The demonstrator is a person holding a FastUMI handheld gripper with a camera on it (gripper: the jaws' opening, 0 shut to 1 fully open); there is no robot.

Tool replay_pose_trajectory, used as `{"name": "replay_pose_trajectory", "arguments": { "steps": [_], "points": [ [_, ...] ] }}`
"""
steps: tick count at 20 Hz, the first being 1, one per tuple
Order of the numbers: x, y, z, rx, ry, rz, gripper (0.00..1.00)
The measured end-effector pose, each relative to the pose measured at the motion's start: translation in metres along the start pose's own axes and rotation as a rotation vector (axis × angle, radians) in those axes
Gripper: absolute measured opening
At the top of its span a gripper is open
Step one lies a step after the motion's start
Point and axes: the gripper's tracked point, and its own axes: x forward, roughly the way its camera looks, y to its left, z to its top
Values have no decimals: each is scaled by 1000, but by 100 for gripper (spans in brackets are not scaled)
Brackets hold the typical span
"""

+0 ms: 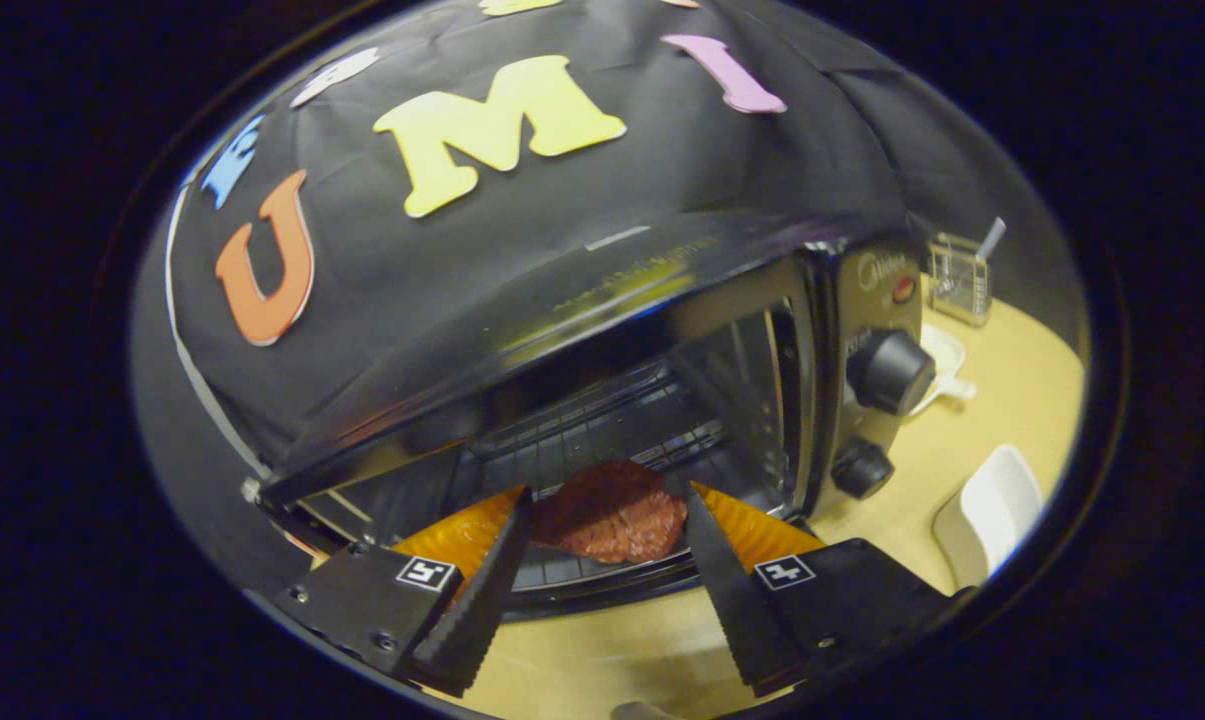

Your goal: Open the toaster oven, put the food inside, and close the toaster oven door.

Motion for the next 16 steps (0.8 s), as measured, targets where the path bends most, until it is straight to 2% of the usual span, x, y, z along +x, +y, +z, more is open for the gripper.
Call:
{"name": "replay_pose_trajectory", "arguments": {
  "steps": [2,8,12,16],
  "points": [
    [-5,4,-5,-82,-4,6,97],
    [-42,7,-5,-130,13,29,98],
    [-88,10,-5,-195,45,53,98],
    [-140,-5,-25,-240,87,45,98]
  ]
}}
